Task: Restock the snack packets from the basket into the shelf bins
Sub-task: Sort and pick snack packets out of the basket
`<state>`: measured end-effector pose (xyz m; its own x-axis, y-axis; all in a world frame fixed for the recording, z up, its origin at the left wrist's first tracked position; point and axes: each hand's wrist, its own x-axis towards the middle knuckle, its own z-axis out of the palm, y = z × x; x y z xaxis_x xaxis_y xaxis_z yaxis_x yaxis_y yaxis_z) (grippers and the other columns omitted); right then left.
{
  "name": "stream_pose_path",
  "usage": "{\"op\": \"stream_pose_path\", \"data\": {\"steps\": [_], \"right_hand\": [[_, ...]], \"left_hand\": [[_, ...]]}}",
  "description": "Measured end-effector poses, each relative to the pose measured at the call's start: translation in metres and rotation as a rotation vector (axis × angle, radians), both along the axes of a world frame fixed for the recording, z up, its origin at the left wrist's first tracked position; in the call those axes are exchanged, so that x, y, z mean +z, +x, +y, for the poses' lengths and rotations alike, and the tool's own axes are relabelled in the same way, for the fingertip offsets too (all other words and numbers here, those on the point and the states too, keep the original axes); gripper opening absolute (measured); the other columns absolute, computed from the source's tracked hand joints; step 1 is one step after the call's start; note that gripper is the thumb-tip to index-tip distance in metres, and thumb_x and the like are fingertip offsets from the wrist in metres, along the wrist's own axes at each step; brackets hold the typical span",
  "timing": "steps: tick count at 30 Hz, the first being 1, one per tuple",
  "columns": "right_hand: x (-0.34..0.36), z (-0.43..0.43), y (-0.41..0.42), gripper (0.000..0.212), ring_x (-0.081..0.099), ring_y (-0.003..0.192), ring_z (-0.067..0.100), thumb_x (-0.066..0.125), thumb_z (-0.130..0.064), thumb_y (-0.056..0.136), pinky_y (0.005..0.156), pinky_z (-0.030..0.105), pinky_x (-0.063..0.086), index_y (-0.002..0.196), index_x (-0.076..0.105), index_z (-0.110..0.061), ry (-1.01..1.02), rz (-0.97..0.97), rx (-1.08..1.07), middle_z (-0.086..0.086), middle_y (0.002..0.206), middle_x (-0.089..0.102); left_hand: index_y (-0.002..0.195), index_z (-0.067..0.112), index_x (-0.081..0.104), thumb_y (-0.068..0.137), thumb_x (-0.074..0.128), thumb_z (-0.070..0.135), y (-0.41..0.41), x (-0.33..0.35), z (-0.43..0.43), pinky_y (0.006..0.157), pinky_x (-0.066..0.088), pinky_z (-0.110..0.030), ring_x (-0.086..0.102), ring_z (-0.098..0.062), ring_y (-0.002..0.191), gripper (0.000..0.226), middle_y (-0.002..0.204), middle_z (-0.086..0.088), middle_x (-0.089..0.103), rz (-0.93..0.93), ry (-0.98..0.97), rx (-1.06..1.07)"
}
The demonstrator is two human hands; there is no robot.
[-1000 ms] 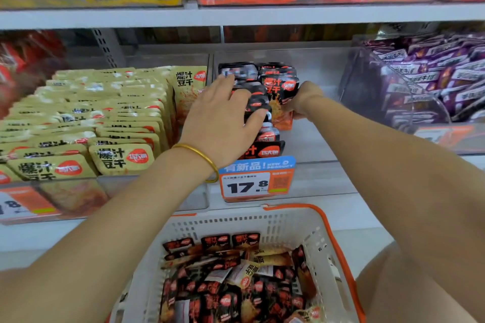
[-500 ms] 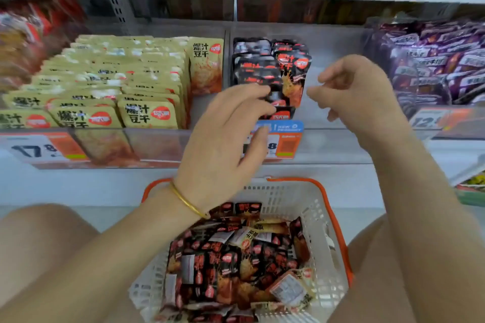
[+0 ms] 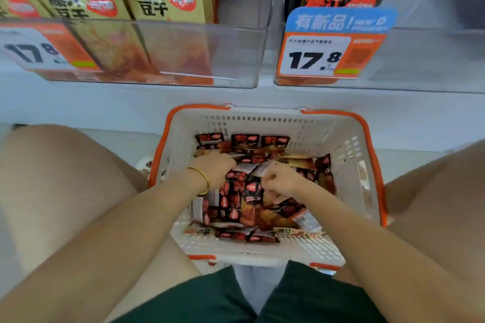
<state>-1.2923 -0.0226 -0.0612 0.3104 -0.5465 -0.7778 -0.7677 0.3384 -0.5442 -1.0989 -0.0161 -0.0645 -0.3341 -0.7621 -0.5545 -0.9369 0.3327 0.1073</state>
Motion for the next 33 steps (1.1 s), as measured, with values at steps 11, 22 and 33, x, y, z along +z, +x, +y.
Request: {"op": "stream_pose_path", "data": {"steps": [11,22,33], "right_hand": [[-0.025,-0.006,-0.016,0.006,0.062,0.084,0.027,0.048,-0.008,0.096,0.075,0.039,0.056,0.097,0.053,-0.006,-0.004,0.007,-0.183,0.006,0.093,0.056],[0.003,-0.013,-0.013,0.044,0.049,0.118,0.009,0.052,0.001,0.089,0.094,0.024,0.038,0.128,0.054,-0.018,-0.027,-0.31,0.034,-0.004,0.133,0.053],[0.121,-0.019,-0.079,0.01,0.058,0.064,0.004,0.067,-0.002,0.082,0.061,0.016,0.047,0.084,0.06,-0.009,-0.024,-0.567,0.095,-0.005,0.071,0.063]], "left_hand": [[0.126,0.009,0.047,0.093,0.045,0.001,-0.008,-0.069,0.005,0.08,0.043,-0.04,0.05,-0.035,0.108,0.034,0.13,-0.017,0.041,-0.231,0.179,-0.215],[0.076,0.017,0.071,0.08,0.066,0.001,-0.023,0.043,-0.031,0.072,0.05,-0.02,0.058,-0.003,0.074,0.018,0.083,0.007,0.063,0.413,0.449,0.105],[0.093,0.015,0.061,0.085,0.042,-0.022,-0.051,0.151,-0.007,0.082,0.055,-0.03,0.065,-0.023,0.096,0.042,0.104,-0.003,0.065,0.986,0.304,0.358]]}}
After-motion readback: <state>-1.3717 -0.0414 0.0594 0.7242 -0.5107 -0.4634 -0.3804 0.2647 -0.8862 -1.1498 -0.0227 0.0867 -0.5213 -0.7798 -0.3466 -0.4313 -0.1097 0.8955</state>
